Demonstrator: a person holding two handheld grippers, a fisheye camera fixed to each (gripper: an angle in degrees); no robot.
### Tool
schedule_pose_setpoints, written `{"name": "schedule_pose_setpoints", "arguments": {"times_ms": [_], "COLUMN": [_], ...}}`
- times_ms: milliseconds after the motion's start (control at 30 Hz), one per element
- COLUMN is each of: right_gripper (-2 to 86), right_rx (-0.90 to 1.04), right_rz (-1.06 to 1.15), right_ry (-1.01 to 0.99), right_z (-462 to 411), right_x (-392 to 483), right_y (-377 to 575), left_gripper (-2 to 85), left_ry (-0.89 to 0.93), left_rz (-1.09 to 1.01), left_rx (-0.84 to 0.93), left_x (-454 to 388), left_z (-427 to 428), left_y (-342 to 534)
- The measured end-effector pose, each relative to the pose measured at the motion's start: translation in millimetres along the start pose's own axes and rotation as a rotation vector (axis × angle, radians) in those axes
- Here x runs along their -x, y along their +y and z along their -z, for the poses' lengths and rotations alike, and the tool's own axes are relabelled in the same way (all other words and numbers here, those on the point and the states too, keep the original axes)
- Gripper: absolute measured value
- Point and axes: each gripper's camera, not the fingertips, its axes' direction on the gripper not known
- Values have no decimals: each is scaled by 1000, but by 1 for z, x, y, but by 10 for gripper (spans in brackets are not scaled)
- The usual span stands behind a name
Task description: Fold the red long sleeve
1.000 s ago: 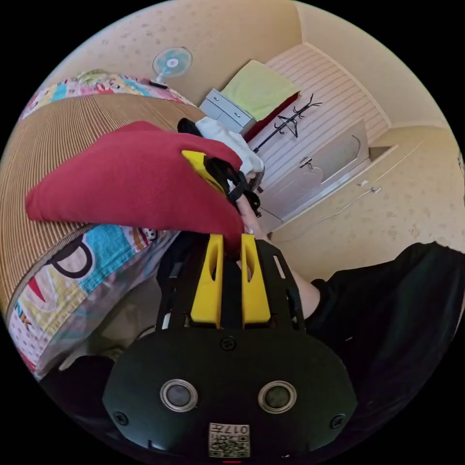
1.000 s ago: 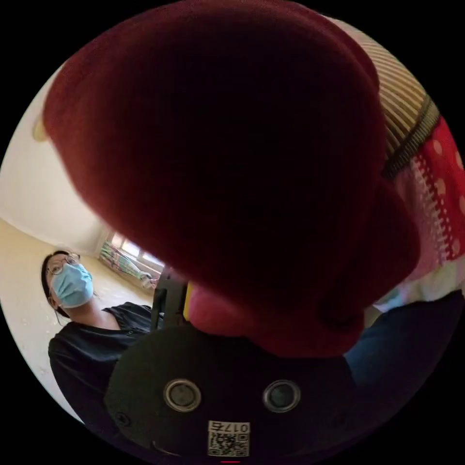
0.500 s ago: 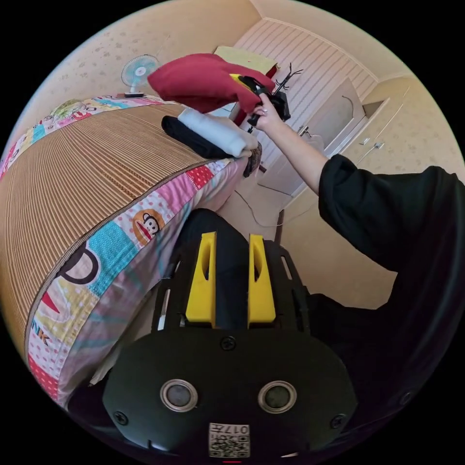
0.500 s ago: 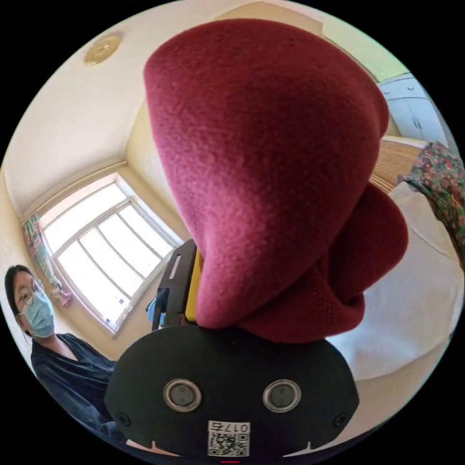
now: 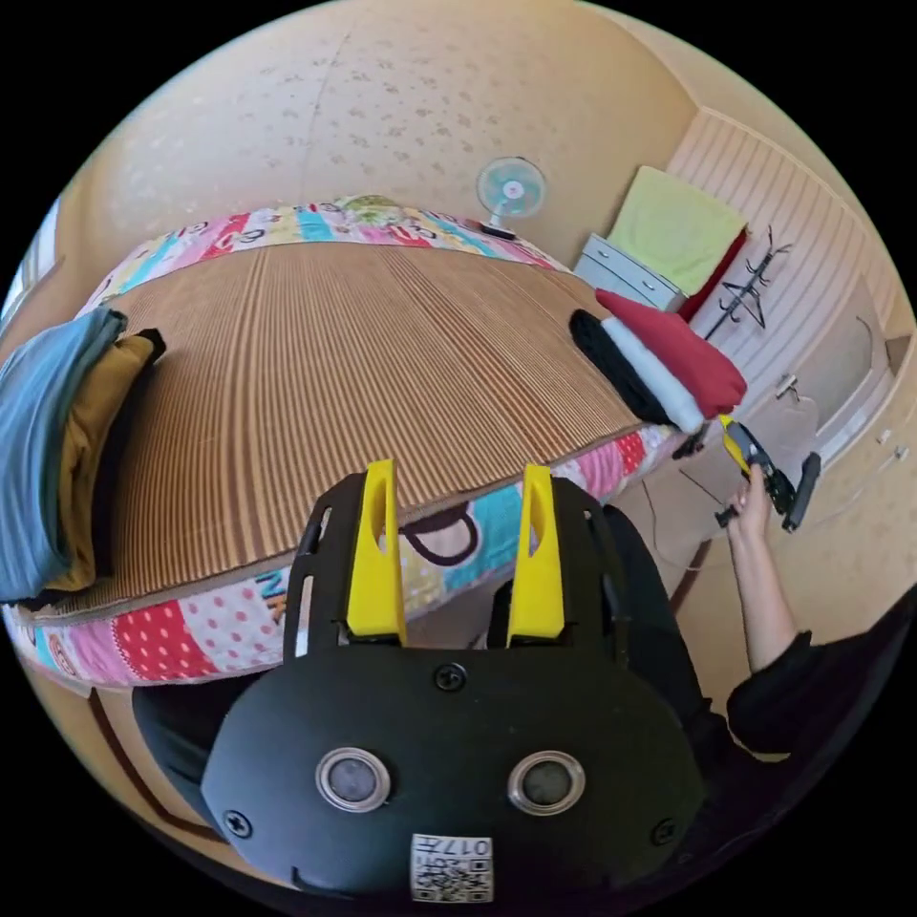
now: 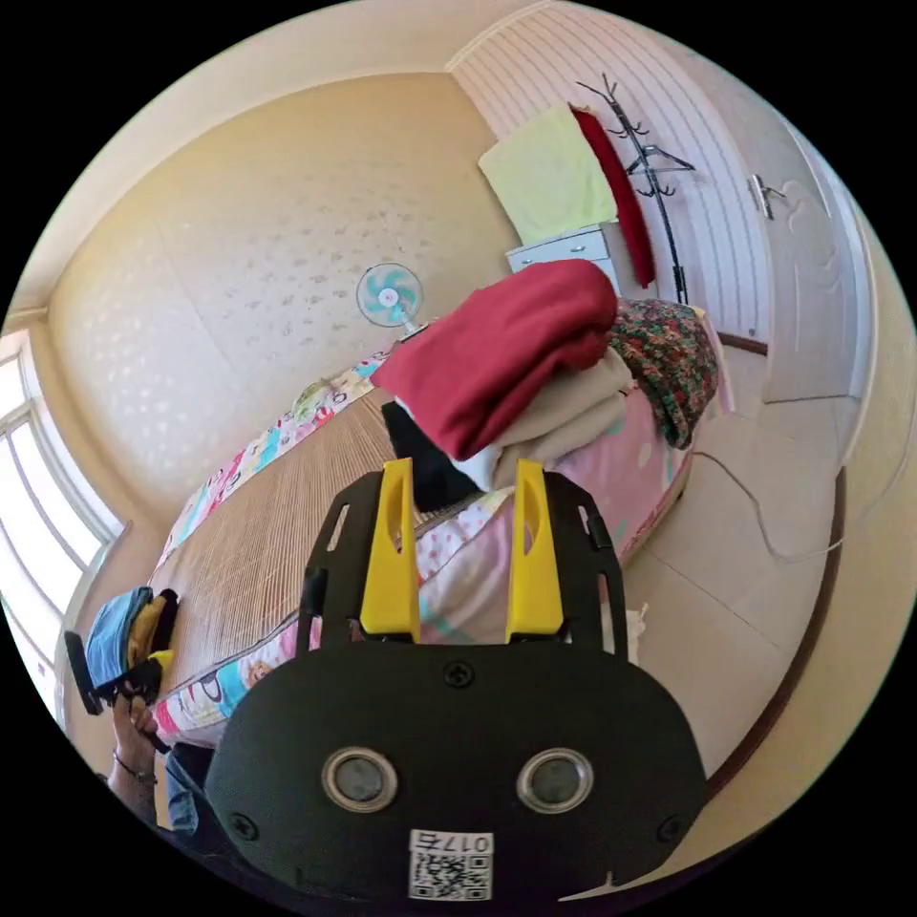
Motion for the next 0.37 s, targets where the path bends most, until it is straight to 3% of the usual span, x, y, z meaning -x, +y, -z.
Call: {"name": "schedule_pose_setpoints", "arguments": {"times_ms": [133,367], "right_gripper": [232,271], "right_rx": [387,545], "right_rz": [214,417], "right_ry": [-208,-185], "right_z": [-140,-303], "right_x": [125,274], "right_y": [15,61], "left_gripper": [208,235], "left_ry": [-114,-338], "left_rz": [45,155], "left_rx": [58,160], "left_x": [27,33], "left_z": [-37,-118], "left_y": [-61,-107]}}
